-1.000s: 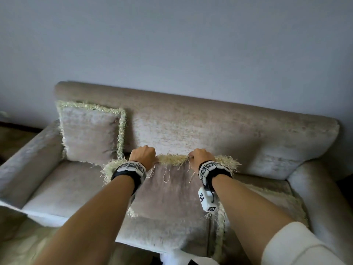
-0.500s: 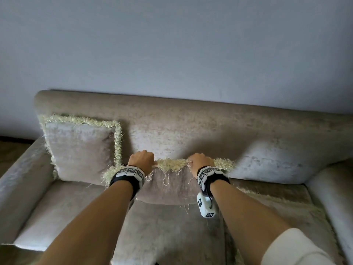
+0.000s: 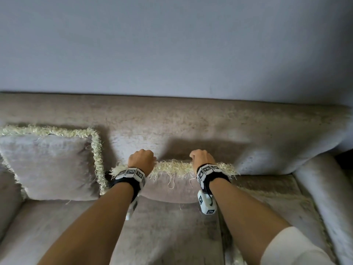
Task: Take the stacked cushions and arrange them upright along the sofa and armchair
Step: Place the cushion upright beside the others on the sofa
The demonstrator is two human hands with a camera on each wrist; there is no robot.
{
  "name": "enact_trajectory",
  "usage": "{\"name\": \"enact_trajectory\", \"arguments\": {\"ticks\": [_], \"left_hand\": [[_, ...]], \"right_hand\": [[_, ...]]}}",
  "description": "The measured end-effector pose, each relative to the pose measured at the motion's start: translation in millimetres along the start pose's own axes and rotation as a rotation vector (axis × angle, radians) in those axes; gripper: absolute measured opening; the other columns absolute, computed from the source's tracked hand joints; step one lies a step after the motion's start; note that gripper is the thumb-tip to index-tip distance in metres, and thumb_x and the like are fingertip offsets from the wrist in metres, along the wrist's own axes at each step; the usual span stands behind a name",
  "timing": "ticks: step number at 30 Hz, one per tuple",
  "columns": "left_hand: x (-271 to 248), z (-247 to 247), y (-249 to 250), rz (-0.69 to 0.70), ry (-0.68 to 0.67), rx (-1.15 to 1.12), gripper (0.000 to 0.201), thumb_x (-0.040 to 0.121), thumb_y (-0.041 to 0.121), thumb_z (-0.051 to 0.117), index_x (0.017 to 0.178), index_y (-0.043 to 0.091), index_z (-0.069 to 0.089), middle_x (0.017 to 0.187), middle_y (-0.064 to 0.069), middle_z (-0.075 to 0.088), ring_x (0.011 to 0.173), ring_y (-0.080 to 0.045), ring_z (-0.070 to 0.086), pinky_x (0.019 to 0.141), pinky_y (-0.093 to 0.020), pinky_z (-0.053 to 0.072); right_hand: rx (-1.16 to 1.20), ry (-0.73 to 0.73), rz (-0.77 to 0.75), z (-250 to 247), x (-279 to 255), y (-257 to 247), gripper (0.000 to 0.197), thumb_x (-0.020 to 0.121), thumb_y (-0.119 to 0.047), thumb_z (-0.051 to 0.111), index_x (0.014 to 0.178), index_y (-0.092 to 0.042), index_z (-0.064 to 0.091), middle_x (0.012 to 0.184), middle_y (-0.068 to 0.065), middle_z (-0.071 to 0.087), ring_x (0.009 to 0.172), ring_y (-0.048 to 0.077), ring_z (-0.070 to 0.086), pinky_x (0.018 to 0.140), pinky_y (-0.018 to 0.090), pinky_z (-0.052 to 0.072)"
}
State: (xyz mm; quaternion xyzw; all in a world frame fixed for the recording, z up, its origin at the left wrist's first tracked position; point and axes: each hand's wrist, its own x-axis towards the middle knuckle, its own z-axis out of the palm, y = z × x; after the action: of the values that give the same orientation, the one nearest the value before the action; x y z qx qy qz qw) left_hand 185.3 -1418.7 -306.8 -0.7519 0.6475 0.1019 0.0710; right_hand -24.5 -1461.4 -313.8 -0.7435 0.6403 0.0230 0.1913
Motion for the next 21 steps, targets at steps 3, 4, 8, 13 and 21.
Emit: {"name": "enact_trajectory", "arguments": {"ticks": [3, 4, 8, 13, 21], "left_hand": [[11.5, 5.1, -2.2, 0.003, 0.02, -0.06, 0.033, 0.097, 0.037, 0.042, 0.093, 0.015, 0.066, 0.089, -0.005, 0.067, 0.082, -0.026, 0.064, 0.072, -0.034, 0.051], [14.2, 7.6, -2.7, 0.017, 0.016, -0.071, 0.034, 0.096, 0.038, 0.041, 0.092, 0.016, 0.066, 0.086, -0.004, 0.067, 0.078, -0.025, 0.064, 0.07, -0.033, 0.051], [23.0, 26.7, -3.6, 0.081, -0.1, -0.111, 0.045, 0.096, 0.047, 0.039, 0.084, 0.015, 0.067, 0.074, 0.0, 0.063, 0.067, -0.019, 0.059, 0.067, -0.03, 0.05], [38.1, 52.3, -5.5, 0.144, -0.301, -0.15, 0.048, 0.094, 0.054, 0.038, 0.114, 0.018, 0.062, 0.11, -0.001, 0.068, 0.096, -0.021, 0.064, 0.084, -0.038, 0.053], [48.9, 65.4, -11.2, 0.159, -0.255, -0.133, 0.049, 0.095, 0.048, 0.04, 0.137, 0.022, 0.043, 0.148, 0.001, 0.04, 0.131, -0.021, 0.044, 0.104, -0.046, 0.04]], "right_hand": [[0.114, 0.069, 0.034, 7.5, 13.9, -3.1, 0.013, 0.098, -0.018, 0.051, 0.1, -0.014, 0.064, 0.092, 0.006, 0.064, 0.083, 0.028, 0.066, 0.068, 0.034, 0.052], [0.117, 0.064, 0.038, 12.1, 16.5, -3.2, 0.016, 0.099, -0.023, 0.05, 0.105, -0.014, 0.062, 0.098, 0.005, 0.064, 0.086, 0.026, 0.066, 0.072, 0.036, 0.054], [0.111, 0.009, 0.071, 28.9, 18.9, 2.9, 0.02, 0.1, -0.034, 0.044, 0.103, -0.015, 0.051, 0.09, 0.0, 0.054, 0.077, 0.02, 0.058, 0.064, 0.034, 0.049], [0.108, -0.192, 0.072, 44.7, 28.5, 15.5, 0.04, 0.101, -0.046, 0.033, 0.094, -0.012, 0.053, 0.082, 0.003, 0.056, 0.069, 0.019, 0.053, 0.065, 0.033, 0.046], [0.056, -0.185, -0.003, 64.9, 36.9, 15.4, 0.028, 0.1, -0.035, 0.042, 0.112, -0.012, 0.054, 0.118, 0.004, 0.054, 0.102, 0.018, 0.054, 0.089, 0.037, 0.048]]}}
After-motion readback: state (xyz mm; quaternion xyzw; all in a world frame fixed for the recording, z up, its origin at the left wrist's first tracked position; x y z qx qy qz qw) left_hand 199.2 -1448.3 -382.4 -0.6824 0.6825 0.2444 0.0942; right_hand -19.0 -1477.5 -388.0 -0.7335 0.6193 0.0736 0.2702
